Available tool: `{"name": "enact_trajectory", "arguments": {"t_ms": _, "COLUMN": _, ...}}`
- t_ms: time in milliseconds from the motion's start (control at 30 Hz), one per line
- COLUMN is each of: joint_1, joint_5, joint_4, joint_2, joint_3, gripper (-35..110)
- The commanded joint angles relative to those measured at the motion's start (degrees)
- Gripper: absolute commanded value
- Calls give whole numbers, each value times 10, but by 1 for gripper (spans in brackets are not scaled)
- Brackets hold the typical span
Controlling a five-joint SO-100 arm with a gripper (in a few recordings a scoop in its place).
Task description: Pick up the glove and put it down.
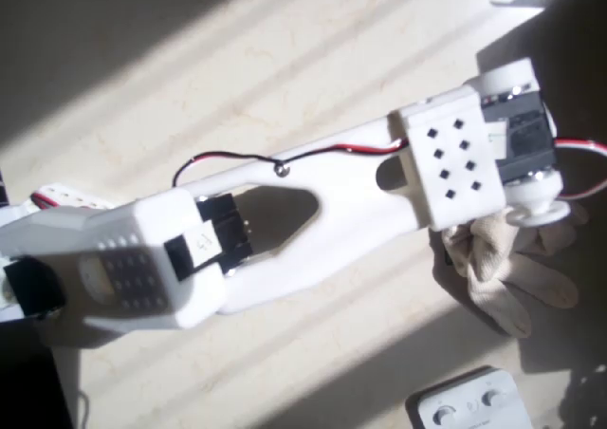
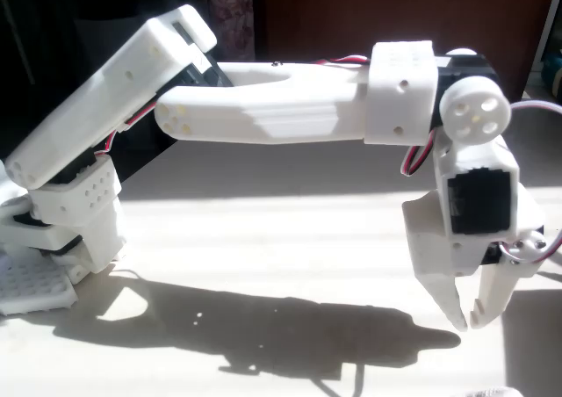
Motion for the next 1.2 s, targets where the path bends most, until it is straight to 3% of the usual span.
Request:
{"name": "enact_trajectory", "arguments": {"t_ms": 0, "joint_1": -4, "joint_5": -2, "joint_4": 0, "joint_2": 13, "joint_3": -11, "gripper": 0}}
{"name": "enact_trajectory", "arguments": {"t_ms": 233, "joint_1": -4, "joint_5": -2, "joint_4": -4, "joint_2": 18, "joint_3": -11, "gripper": 0}}
{"name": "enact_trajectory", "arguments": {"t_ms": 500, "joint_1": -4, "joint_5": -2, "joint_4": -33, "joint_2": 181, "joint_3": 52, "gripper": 0}}
{"name": "enact_trajectory", "arguments": {"t_ms": 1167, "joint_1": -4, "joint_5": -3, "joint_4": -151, "joint_2": 740, "joint_3": 632, "gripper": 0}}
